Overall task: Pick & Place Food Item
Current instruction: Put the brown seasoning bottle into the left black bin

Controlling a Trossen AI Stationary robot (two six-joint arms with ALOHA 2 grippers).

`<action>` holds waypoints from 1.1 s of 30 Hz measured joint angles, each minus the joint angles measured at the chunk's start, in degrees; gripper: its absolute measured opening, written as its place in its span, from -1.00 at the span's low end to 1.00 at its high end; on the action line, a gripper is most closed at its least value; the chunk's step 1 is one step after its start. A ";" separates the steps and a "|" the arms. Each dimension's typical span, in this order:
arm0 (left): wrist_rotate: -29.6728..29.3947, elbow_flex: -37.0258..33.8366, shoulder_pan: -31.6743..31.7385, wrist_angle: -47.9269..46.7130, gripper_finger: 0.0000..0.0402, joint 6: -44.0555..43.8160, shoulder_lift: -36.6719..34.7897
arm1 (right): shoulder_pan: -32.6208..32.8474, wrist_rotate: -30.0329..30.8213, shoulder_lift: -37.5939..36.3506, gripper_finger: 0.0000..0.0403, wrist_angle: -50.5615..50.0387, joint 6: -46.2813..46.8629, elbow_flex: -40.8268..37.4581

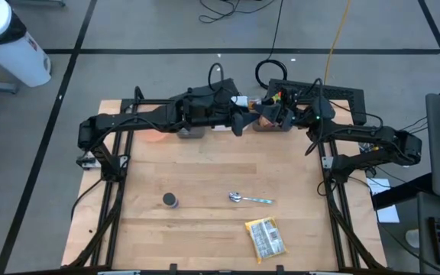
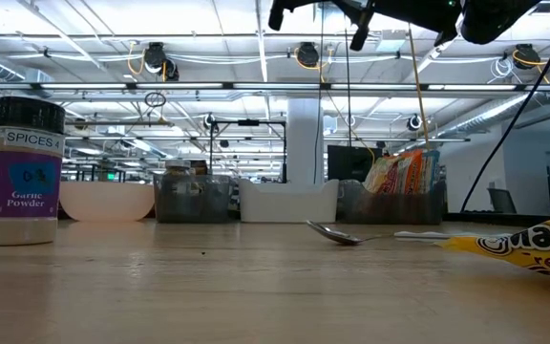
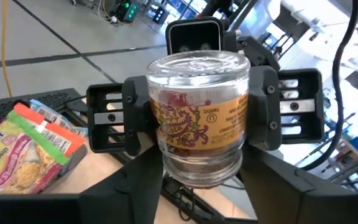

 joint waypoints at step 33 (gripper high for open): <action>-2.43 0.00 -0.02 1.36 -0.15 3.00 -0.06 | 0.04 -0.06 -0.02 -0.08 0.00 0.42 -0.05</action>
